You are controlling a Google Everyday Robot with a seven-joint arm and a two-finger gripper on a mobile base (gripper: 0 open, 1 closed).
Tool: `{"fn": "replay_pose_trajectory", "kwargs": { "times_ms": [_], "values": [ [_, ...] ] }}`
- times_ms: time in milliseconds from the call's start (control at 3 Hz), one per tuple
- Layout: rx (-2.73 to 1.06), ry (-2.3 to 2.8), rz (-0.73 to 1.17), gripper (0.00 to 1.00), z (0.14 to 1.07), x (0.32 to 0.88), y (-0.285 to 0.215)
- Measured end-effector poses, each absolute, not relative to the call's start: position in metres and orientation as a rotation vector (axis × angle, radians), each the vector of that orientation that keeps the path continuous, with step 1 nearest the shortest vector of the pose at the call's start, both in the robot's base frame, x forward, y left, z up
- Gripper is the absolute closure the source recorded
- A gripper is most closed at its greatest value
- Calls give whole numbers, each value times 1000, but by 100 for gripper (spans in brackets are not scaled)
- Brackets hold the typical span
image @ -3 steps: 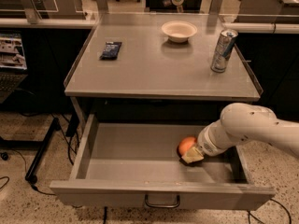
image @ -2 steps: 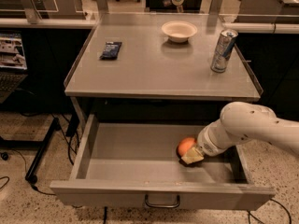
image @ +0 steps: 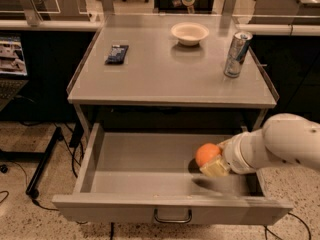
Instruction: Pick orange from top drawer and place on counter
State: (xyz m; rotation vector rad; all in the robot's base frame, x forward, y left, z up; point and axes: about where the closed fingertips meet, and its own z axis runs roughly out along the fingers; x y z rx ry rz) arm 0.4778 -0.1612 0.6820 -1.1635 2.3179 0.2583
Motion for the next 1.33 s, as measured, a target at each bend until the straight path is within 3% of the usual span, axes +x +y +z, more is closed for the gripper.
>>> {"fn": "replay_pose_trajectory", "kwargs": {
  "times_ms": [667,1333],
  "values": [
    [-1150,2133,233,100,797,470,-154],
    [-1252,2059,149,100,884,543,-100]
  ]
}}
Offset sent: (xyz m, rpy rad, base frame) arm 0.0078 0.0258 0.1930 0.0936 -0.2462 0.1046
